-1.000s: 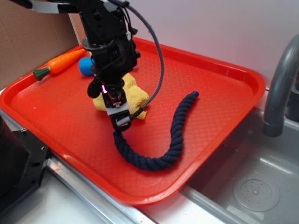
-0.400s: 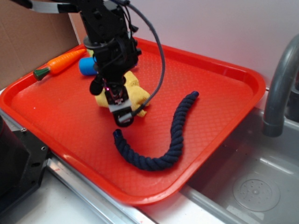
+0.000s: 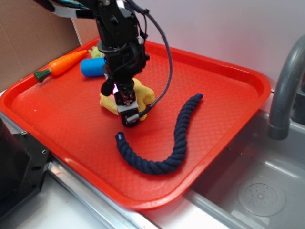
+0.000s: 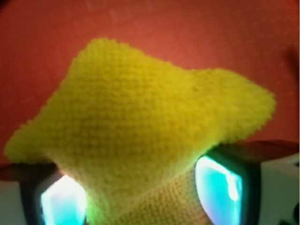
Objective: Grab the yellow cloth.
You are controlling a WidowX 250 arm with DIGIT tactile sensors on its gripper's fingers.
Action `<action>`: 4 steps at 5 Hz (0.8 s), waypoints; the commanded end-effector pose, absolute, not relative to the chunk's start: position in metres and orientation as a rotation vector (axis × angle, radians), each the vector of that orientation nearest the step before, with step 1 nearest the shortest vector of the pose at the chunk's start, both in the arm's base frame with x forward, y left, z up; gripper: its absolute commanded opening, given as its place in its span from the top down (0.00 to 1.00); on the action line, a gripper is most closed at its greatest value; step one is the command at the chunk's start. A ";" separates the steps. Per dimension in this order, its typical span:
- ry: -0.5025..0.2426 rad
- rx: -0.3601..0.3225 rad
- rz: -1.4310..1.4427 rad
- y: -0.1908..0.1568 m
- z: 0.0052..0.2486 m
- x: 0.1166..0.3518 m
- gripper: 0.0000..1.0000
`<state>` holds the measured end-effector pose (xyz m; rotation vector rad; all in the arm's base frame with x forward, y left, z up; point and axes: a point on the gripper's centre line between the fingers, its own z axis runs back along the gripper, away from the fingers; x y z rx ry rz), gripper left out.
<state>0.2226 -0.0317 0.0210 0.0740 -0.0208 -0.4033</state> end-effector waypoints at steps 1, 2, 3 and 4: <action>-0.048 0.071 -0.264 -0.022 0.036 0.221 1.00; -0.038 0.053 -0.214 -0.015 0.049 0.218 1.00; 0.032 0.118 -0.056 -0.008 0.060 0.212 1.00; 0.067 0.145 0.082 -0.002 0.077 0.208 1.00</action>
